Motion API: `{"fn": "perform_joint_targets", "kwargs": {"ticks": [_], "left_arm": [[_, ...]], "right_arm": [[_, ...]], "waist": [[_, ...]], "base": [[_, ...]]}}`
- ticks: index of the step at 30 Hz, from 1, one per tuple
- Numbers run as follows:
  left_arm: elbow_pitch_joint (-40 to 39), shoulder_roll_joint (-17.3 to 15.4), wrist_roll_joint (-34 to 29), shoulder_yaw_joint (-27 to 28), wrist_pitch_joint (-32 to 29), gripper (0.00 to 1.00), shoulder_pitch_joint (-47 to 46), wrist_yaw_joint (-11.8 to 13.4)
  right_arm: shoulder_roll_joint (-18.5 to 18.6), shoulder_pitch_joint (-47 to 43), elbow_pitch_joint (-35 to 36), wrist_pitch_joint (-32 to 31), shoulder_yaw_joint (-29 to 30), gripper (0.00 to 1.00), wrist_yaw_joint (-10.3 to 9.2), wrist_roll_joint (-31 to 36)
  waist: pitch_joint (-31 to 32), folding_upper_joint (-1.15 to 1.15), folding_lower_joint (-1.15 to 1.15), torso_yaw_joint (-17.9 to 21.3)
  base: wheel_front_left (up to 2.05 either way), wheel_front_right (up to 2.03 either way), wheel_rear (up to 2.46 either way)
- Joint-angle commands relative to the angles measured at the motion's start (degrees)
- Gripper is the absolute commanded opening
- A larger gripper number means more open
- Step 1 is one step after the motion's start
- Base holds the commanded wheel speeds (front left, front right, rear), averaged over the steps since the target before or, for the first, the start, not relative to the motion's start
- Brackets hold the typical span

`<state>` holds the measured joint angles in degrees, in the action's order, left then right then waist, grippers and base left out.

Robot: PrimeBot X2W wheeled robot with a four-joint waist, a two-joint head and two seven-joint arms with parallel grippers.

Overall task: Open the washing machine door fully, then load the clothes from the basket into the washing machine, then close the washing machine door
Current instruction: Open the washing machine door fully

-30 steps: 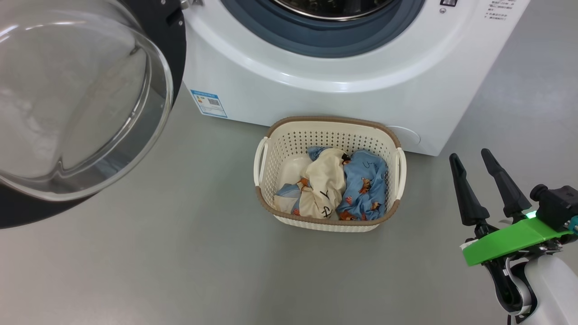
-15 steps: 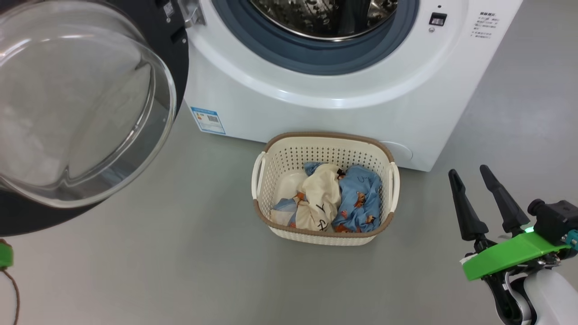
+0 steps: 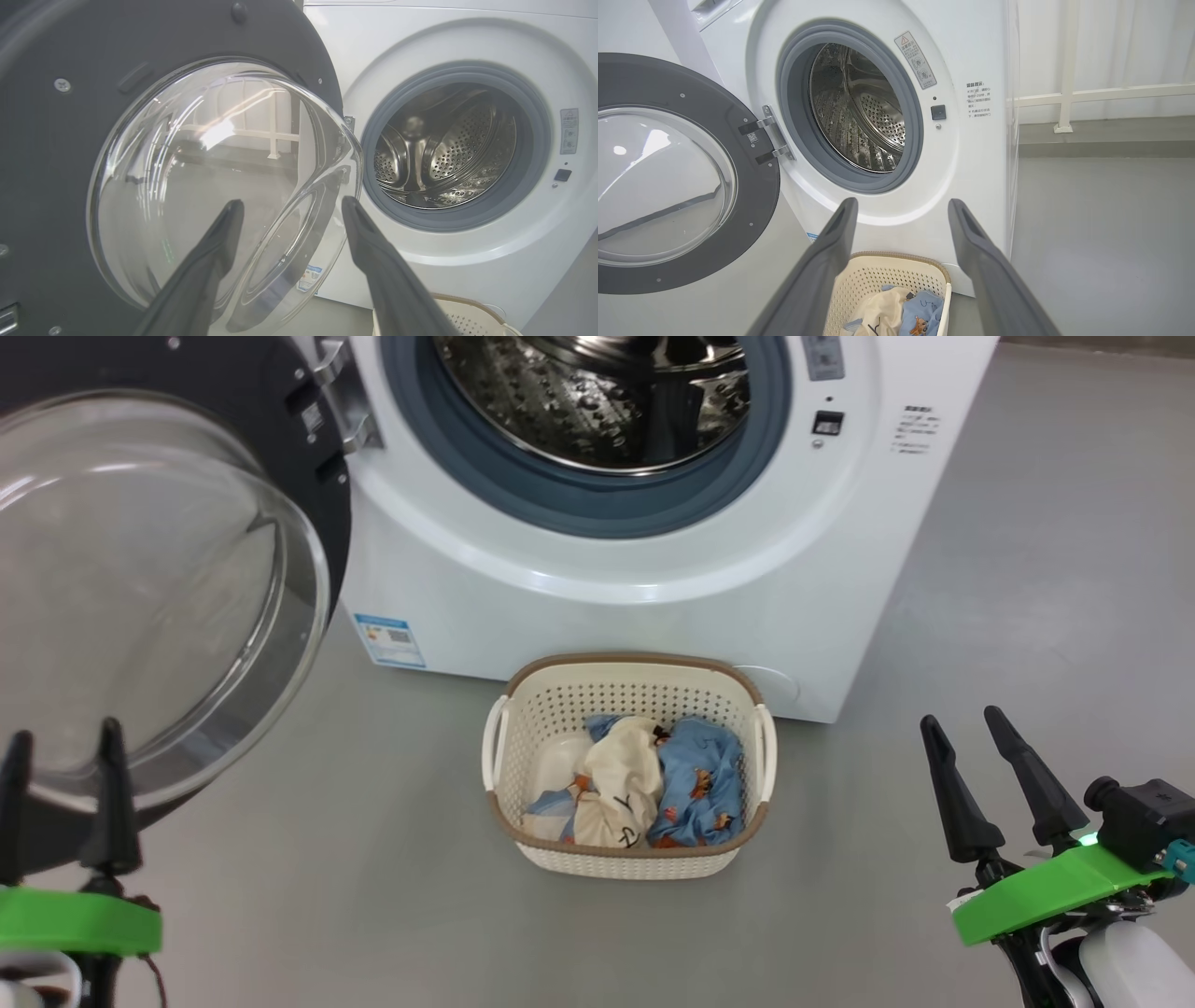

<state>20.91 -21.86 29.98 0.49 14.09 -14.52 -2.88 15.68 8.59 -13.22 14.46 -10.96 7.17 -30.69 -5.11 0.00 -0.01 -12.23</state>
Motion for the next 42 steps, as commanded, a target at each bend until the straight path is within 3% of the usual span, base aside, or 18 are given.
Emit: {"fn": "perform_joint_targets", "kwargs": {"ticks": [1,10,22,42], "left_arm": [[-2.21,-2.0,-0.29,1.89,-0.14,1.0,-0.37,0.57],[-8.59,2.51,-0.64,-0.93,-0.96,1.0,4.83,3.38],[-9.69,6.15,0.38,-2.53,-0.21,1.0,9.34,3.47],[-6.72,8.37,-1.46,-2.93,0.82,1.0,9.44,2.13]], "right_arm": [[0.56,-0.22,1.72,0.54,-1.02,1.0,0.32,0.5],[0.56,-1.05,2.6,0.54,-1.18,1.0,0.32,0.74],[1.47,-0.74,3.36,0.54,-2.26,1.0,0.32,0.46],[2.97,-1.01,4.3,0.54,0.25,1.0,0.32,0.69]], "waist": [[0.99,0.0,0.01,1.44],[2.83,0.0,0.01,6.47],[4.24,0.0,0.01,12.63],[4.04,0.0,0.01,14.6]], "base": [[0.0,0.0,0.0],[0.0,0.0,0.0],[0.0,0.0,0.0],[0.0,0.0,0.0]]}}
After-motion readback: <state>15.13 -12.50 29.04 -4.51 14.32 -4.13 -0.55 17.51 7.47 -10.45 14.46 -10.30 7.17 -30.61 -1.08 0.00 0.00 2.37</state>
